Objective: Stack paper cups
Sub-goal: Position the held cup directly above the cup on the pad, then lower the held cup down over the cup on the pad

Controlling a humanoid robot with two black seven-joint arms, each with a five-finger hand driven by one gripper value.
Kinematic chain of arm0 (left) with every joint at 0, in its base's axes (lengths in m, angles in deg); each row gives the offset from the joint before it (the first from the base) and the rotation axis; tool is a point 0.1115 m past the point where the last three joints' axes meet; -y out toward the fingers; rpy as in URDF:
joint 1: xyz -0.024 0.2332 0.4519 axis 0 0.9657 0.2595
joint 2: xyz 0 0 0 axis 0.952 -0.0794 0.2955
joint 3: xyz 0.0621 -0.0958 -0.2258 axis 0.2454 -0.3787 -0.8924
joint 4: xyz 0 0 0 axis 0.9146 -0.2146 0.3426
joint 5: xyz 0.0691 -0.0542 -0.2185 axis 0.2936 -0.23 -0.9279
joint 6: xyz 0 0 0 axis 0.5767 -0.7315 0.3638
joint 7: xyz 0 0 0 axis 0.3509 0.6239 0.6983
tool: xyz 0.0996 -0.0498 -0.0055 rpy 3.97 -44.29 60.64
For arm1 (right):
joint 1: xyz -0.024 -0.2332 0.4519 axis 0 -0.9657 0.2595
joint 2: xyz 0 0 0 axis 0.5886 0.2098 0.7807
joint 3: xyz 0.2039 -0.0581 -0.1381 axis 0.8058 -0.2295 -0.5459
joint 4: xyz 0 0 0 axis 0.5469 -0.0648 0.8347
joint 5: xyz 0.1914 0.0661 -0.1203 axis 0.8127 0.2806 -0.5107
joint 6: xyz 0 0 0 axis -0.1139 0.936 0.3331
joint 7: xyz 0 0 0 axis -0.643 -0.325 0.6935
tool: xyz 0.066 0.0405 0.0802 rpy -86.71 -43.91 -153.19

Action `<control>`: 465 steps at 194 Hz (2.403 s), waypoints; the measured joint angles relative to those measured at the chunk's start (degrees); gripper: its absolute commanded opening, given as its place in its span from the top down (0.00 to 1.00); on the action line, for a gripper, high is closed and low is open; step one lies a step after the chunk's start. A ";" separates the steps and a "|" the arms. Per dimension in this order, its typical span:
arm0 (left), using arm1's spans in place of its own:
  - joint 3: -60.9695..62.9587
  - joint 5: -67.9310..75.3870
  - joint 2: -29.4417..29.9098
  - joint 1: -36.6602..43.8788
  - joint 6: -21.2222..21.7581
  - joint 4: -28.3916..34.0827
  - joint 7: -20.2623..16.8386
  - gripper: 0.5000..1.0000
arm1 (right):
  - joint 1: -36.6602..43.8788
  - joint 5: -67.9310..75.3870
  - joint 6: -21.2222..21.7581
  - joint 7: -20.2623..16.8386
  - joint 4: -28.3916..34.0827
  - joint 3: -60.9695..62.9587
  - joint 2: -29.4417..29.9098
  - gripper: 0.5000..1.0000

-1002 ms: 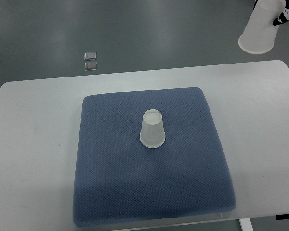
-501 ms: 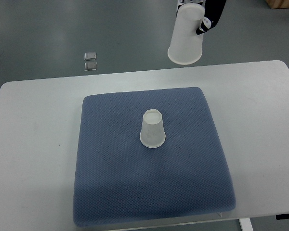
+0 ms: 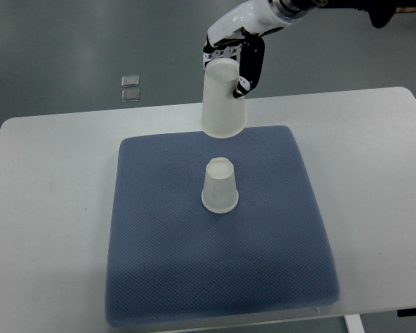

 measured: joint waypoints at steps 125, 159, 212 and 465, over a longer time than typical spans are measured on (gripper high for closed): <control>0.00 0.01 0.00 0.01 0.00 0.08 0.03 0.00 | -5.90 1.98 -3.62 -0.26 0.51 0.52 2.53 0.63; 0.00 -0.01 0.00 0.01 0.00 0.08 0.03 0.00 | -6.73 2.08 -4.56 -0.50 0.68 0.51 2.68 0.62; 0.00 -0.09 0.00 0.01 0.00 0.28 0.03 0.00 | -7.80 2.09 -5.40 -1.06 1.96 0.43 2.50 0.61; -0.01 -0.07 0.00 0.01 0.00 0.46 0.03 0.00 | -11.89 2.91 -10.39 -1.85 2.54 0.23 2.95 0.43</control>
